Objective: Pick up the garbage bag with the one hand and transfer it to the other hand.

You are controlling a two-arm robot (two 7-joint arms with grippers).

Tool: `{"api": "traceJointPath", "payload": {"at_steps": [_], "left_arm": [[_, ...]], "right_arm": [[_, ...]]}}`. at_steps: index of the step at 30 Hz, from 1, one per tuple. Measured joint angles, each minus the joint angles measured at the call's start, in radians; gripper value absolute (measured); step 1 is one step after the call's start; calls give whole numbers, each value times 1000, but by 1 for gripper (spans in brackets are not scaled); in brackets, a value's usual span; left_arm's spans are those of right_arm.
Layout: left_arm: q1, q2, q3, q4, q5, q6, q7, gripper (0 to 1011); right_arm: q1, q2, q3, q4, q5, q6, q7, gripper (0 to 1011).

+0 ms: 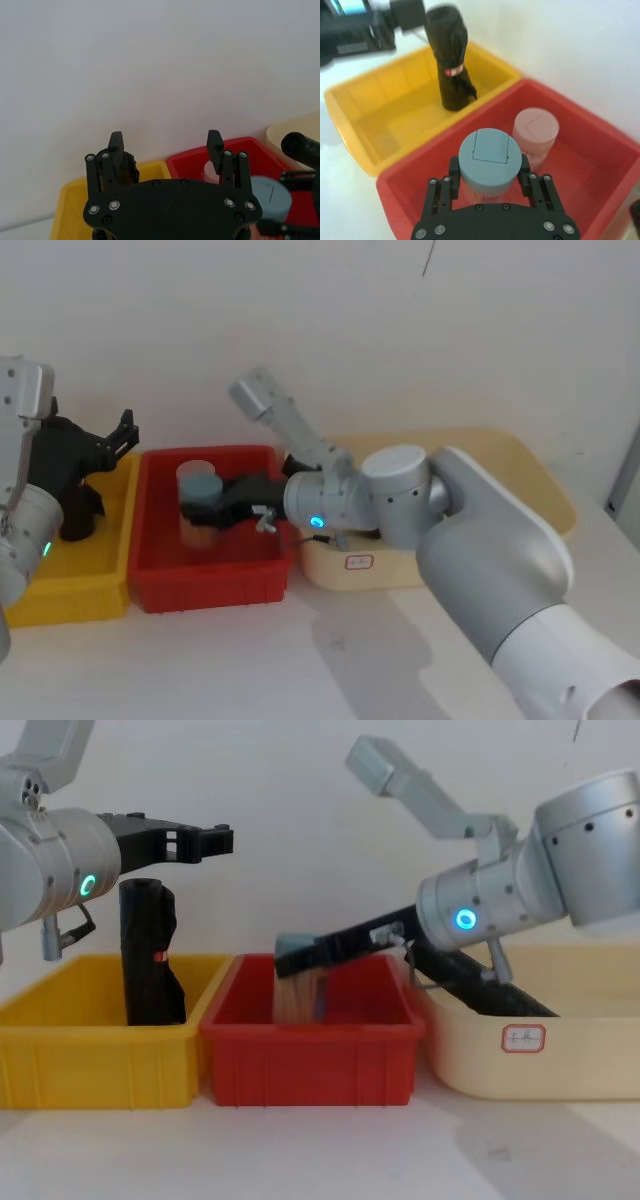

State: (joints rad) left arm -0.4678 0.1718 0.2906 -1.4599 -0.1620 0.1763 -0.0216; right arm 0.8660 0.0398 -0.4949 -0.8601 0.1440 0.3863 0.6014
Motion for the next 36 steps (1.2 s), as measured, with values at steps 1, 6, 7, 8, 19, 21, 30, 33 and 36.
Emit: {"api": "traceJointPath", "payload": {"at_steps": [1, 6, 7, 8, 19, 21, 30, 33, 36], "left_arm": [[0, 0, 0, 0, 0, 0, 0, 1000], [0, 0, 0, 0, 0, 0, 0, 1000], [0, 0, 0, 0, 0, 0, 0, 1000], [0, 0, 0, 0, 0, 0, 0, 1000], [0, 0, 0, 0, 0, 0, 0, 1000], [0, 0, 0, 0, 0, 0, 0, 1000], [0, 0, 0, 0, 0, 0, 0, 1000], [0, 0, 0, 0, 0, 0, 0, 1000], [0, 0, 0, 0, 0, 0, 0, 1000]], "right_arm": [[0, 0, 0, 0, 0, 0, 0, 663], [-12, 18, 50, -76, 42, 36, -2, 663], [-13, 20, 56, -83, 48, 40, -3, 663], [-16, 27, 68, -99, 57, 44, -7, 663], [-31, 98, 148, -171, 97, 47, -20, 663], [-37, 118, 161, -183, 103, 45, -20, 663], [-78, 199, 198, -214, 119, 31, -3, 663], [-91, 220, 206, -221, 123, 27, 0, 666], [-101, 234, 213, -226, 127, 21, 2, 730]]}}
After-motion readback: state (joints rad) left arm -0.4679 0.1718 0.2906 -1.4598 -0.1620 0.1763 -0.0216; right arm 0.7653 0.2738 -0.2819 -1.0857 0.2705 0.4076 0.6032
